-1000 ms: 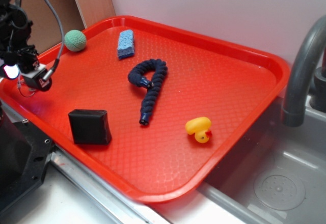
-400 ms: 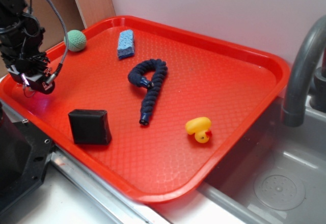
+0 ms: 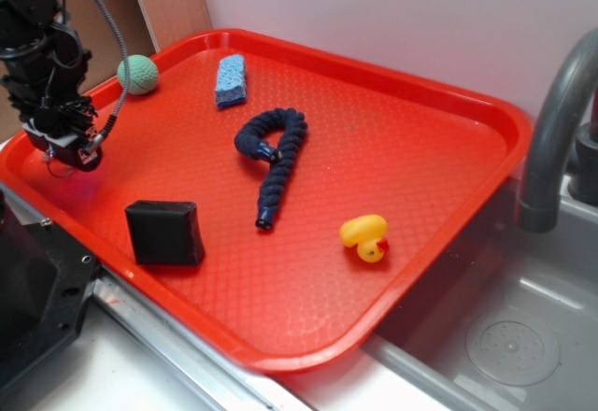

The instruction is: Grab the silver keys.

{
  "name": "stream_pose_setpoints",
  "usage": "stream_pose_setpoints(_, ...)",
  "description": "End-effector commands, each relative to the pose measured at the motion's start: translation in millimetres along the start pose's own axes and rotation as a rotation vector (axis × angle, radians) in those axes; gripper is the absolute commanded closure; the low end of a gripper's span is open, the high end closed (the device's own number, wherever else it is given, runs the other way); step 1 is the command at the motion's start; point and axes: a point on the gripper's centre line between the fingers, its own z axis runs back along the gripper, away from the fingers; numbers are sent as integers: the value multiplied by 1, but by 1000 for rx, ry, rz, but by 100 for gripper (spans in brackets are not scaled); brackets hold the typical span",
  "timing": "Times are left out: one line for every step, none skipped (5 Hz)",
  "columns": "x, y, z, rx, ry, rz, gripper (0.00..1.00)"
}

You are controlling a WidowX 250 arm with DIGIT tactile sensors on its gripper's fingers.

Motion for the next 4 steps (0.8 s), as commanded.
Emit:
stream_pose_setpoints(37, -9, 81, -53, -111, -69, 100)
stream_pose_setpoints(43, -6, 131, -194, -101, -17, 100)
stream_pose_setpoints(49, -15, 173, -195, -67, 23, 100)
stream_pose_setpoints(60, -33, 194, -205, -53, -26, 100)
